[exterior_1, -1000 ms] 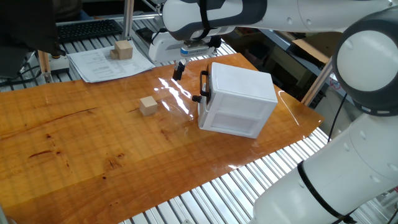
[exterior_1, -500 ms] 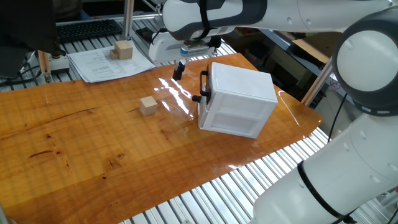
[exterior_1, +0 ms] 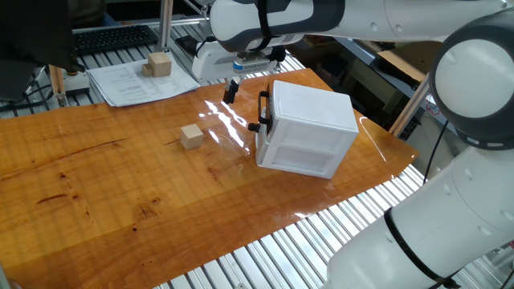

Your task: Put things in the drawer

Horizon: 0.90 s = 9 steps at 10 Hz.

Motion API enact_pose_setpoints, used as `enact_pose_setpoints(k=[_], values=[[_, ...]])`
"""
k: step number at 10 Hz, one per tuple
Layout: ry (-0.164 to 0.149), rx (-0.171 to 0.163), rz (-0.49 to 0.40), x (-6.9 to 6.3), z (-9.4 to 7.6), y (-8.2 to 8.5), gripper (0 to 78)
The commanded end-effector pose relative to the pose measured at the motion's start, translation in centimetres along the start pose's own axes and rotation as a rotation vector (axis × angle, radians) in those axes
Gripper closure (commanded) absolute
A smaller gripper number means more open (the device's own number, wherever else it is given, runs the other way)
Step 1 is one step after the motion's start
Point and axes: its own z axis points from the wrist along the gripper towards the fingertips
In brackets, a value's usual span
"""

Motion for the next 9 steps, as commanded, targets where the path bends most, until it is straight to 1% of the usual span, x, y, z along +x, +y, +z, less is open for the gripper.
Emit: enact_pose_setpoints(k=[1, 2, 3, 4, 7, 8, 9], values=[[0.001, -0.067, 0.325, 0.0, 0.0, 0.0, 77.6], [-0.006, 0.019, 0.31, 0.0, 0.0, 0.0, 77.6], [-0.008, 0.053, 0.306, 0.0, 0.0, 0.0, 77.6], [0.001, 0.021, 0.311, 0.0, 0.0, 0.0, 77.6], [0.007, 0.014, 0.31, -0.3, -0.1, 0.0, 77.6], [0.008, 0.005, 0.32, -0.6, -0.1, 0.0, 77.6], [0.008, 0.004, 0.334, -1.1, -0.2, 0.0, 77.6]])
